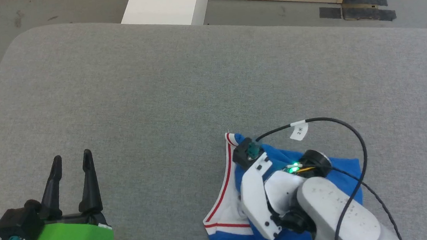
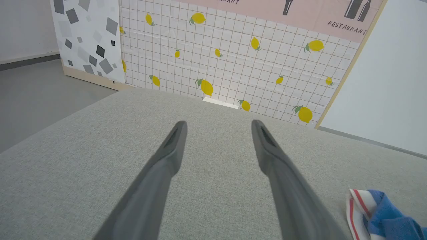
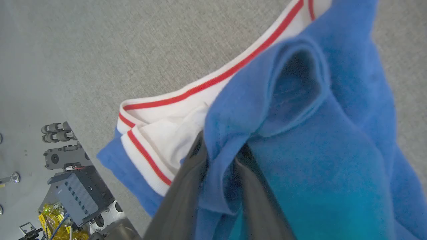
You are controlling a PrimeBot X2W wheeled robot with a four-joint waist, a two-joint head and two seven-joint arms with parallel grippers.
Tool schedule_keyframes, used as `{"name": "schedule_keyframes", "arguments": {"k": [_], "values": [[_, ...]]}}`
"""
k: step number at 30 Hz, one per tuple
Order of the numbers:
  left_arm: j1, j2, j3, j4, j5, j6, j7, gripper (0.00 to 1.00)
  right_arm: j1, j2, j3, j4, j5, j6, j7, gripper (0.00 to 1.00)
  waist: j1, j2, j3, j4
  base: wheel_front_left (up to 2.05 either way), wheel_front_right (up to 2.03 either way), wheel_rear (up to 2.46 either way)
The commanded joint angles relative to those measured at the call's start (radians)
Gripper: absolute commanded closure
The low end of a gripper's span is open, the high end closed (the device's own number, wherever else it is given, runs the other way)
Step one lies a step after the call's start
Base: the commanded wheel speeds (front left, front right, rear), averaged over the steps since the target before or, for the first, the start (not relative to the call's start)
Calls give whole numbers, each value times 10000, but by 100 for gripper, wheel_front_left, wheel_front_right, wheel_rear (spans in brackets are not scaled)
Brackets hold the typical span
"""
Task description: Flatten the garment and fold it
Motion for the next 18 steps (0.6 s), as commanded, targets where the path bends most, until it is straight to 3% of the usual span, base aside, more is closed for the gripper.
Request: {"name": "schedule_keyframes", "arguments": {"k": [1,6,12,15,18], "values": [[-186,0,-39,63,-82,-62,-38,0,-208,30,196,92,158,-15,-214,0,-1,0,-5,0,0,0,0],[-226,71,-115,179,-55,-65,-38,0,-566,33,825,-31,1091,-15,-778,0,-1,0,-146,-149,0,0,0],[-45,101,-88,201,-34,-67,-38,0,-953,34,1203,-1068,2294,-15,-1520,0,-1,0,-478,-520,0,0,0],[94,98,-26,151,-15,-61,-38,0,-954,34,841,-1593,2315,-15,-1815,0,-1,0,-649,-775,0,0,0],[220,78,55,35,45,-34,-38,0,-740,34,-138,-2187,1593,-15,-2063,0,-1,0,-796,-1073,0,0,0]]}}
